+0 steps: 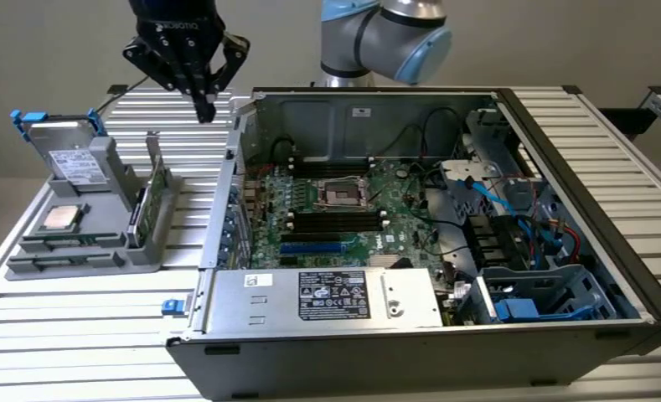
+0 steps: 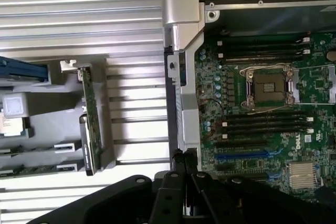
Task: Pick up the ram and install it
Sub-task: 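Reach for the ram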
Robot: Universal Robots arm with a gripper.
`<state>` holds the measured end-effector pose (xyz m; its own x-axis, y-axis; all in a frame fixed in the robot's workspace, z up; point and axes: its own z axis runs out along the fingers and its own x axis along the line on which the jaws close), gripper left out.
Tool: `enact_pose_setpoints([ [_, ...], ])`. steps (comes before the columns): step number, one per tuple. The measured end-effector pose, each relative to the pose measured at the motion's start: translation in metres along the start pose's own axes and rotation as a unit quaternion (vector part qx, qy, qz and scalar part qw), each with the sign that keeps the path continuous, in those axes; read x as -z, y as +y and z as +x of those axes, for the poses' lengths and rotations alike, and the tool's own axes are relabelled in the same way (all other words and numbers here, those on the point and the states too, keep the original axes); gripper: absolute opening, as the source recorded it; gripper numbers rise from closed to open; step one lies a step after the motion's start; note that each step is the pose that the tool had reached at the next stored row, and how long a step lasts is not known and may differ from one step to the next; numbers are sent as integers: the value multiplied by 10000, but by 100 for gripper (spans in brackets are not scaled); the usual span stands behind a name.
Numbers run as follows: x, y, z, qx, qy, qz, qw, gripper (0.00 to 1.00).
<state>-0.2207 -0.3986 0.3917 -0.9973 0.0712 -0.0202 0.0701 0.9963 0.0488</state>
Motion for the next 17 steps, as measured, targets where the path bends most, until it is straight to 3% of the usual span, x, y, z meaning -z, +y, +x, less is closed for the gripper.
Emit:
enact_pose_setpoints([
  [17, -129, -63, 804, 24, 10, 0, 10000, 10],
])
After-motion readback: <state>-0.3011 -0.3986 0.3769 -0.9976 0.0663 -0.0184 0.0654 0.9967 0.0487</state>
